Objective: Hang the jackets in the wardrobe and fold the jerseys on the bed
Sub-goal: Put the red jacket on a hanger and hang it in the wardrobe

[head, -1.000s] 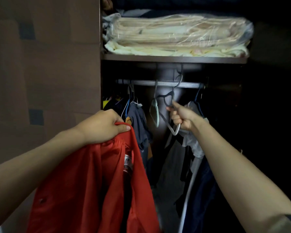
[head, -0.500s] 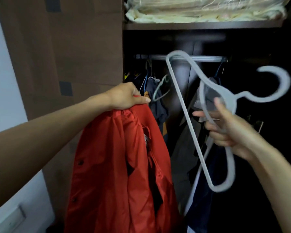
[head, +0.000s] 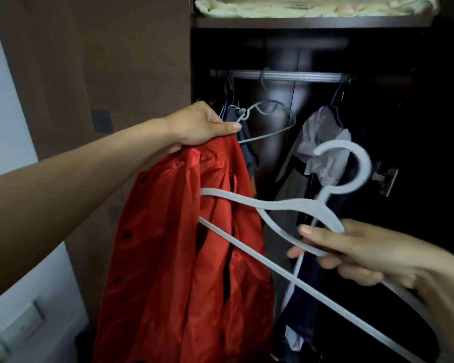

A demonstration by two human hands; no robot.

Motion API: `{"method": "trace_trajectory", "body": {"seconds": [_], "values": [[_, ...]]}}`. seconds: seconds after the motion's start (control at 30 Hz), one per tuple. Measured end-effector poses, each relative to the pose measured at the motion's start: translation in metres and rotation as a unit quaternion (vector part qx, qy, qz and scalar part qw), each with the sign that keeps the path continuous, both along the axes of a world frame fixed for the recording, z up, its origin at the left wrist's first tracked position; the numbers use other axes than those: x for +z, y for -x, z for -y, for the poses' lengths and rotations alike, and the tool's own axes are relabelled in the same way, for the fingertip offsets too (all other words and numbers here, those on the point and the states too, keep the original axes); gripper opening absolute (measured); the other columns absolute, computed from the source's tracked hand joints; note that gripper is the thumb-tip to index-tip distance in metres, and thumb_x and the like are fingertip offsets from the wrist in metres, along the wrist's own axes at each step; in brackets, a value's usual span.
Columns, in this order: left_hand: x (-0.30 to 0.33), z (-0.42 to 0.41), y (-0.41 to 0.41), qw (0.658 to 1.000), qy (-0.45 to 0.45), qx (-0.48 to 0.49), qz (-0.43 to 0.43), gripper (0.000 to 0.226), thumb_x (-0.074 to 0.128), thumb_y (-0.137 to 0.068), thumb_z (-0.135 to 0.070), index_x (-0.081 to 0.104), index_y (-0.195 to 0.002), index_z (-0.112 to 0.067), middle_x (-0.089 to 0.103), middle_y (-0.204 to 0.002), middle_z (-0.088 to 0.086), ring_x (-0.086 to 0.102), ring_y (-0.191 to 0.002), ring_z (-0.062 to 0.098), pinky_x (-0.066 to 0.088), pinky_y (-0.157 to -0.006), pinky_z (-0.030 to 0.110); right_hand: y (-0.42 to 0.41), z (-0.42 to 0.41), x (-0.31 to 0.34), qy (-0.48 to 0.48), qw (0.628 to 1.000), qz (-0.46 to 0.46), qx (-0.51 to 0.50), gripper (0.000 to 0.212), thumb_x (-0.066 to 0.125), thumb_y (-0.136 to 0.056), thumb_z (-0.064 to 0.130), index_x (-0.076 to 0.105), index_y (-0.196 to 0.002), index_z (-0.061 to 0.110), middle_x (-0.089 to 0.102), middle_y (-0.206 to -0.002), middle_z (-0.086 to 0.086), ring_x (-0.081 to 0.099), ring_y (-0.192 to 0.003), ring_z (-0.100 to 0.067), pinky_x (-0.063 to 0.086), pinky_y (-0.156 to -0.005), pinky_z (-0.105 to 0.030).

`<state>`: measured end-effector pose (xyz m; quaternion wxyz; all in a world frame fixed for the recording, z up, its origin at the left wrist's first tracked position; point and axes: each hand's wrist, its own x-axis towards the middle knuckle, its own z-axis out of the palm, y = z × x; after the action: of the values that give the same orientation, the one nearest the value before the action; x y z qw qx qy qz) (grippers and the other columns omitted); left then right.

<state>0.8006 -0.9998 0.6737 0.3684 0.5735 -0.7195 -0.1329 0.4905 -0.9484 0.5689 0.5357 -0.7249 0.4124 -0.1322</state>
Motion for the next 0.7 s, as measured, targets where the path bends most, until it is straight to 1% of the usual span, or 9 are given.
{"method": "trace_trajectory", "body": {"seconds": [0.1,0.27,0.37,0.43,0.5,0.53,0.6,0.63,0.7], "values": [[-0.006,-0.003,0.018,0.999,0.000,-0.020,-0.033,0.051,0.068,-0.094,-0.045,0.077,-0.088,0.005,0.068,-0.073,0.016,0.055,-0.055,0.019,0.046,-0.059,0.025,-0.042,0.009,0.001,0.053,0.998,-0.025,-0.032,0.067,0.058,-0.079,0.072,0.078,-0.103,0.012,0.041,-0.068,-0.004,0.024,-0.039,-0.007,0.016,-0.035,-0.017],[-0.022,-0.010,0.020,0.990,-0.018,-0.040,-0.137,0.046,0.068,-0.094,-0.043,0.079,-0.101,0.000,0.075,-0.098,0.027,0.069,-0.080,0.033,0.062,-0.073,0.039,-0.068,0.025,-0.012,0.024,0.992,0.103,-0.063,0.065,0.056,-0.089,0.069,0.079,-0.106,0.010,0.036,-0.065,0.001,0.018,-0.044,-0.007,0.014,-0.034,-0.018],[-0.026,-0.025,0.022,0.983,-0.027,-0.049,-0.174,0.038,0.066,-0.096,-0.041,0.081,-0.103,-0.007,0.080,-0.093,0.011,0.075,-0.084,0.019,0.060,-0.069,0.025,-0.076,0.029,-0.022,0.019,0.984,0.162,-0.065,0.063,0.053,-0.093,0.067,0.079,-0.108,0.012,0.035,-0.063,0.003,0.016,-0.048,-0.010,0.013,-0.036,-0.019],[-0.022,-0.033,0.020,0.995,-0.018,-0.072,-0.066,0.038,0.061,-0.097,-0.046,0.082,-0.105,-0.016,0.080,-0.095,-0.013,0.073,-0.092,-0.001,0.056,-0.087,0.018,-0.076,0.031,-0.024,0.027,0.978,0.188,-0.082,0.063,0.050,-0.095,0.066,0.080,-0.109,0.013,0.035,-0.063,0.003,0.016,-0.049,-0.009,0.012,-0.039,-0.020],[-0.015,-0.042,0.017,0.994,0.007,-0.063,0.088,0.042,0.045,-0.101,-0.056,0.078,-0.115,-0.034,0.076,-0.109,-0.019,0.067,-0.112,0.000,0.045,-0.108,0.025,-0.073,0.035,-0.027,0.031,0.975,0.204,-0.079,0.062,0.048,-0.094,0.066,0.080,-0.110,0.014,0.034,-0.063,0.003,0.015,-0.049,-0.010,0.012,-0.040,-0.020],[-0.010,-0.044,0.015,0.977,0.051,-0.035,0.204,0.044,0.036,-0.104,-0.058,0.071,-0.124,-0.042,0.075,-0.109,-0.017,0.065,-0.114,0.007,0.042,-0.106,0.027,-0.072,0.036,-0.028,0.030,0.975,0.209,-0.071,0.062,0.048,-0.094,0.065,0.080,-0.111,0.015,0.034,-0.063,0.002,0.013,-0.050,-0.012,0.013,-0.039,-0.020],[-0.001,-0.047,0.014,0.881,0.171,-0.005,0.440,0.044,0.028,-0.107,-0.054,0.061,-0.135,-0.045,0.058,-0.080,-0.018,0.051,-0.091,0.014,0.034,-0.090,0.029,-0.070,0.039,-0.029,0.025,0.976,0.212,-0.052,0.063,0.048,-0.091,0.065,0.080,-0.111,0.014,0.033,-0.063,0.001,0.011,-0.050,-0.012,0.013,-0.039,-0.019],[0.002,-0.046,0.012,0.844,0.209,-0.034,0.493,0.045,0.029,-0.105,-0.053,0.063,-0.133,-0.043,0.045,-0.071,-0.022,0.042,-0.084,0.011,0.032,-0.087,0.030,-0.068,0.041,-0.029,0.023,0.976,0.212,-0.048,0.063,0.049,-0.090,0.065,0.080,-0.111,0.014,0.033,-0.062,0.001,0.012,-0.049,-0.011,0.012,-0.040,-0.019],[0.001,-0.041,0.007,0.843,0.169,-0.069,0.505,0.051,0.029,-0.097,-0.062,0.067,-0.124,-0.042,0.046,-0.073,-0.027,0.041,-0.088,0.006,0.036,-0.094,0.033,-0.064,0.045,-0.028,0.028,0.977,0.208,-0.046,0.063,0.048,-0.090,0.064,0.080,-0.111,0.014,0.034,-0.062,0.001,0.014,-0.046,-0.008,0.011,-0.041,-0.021]]}}
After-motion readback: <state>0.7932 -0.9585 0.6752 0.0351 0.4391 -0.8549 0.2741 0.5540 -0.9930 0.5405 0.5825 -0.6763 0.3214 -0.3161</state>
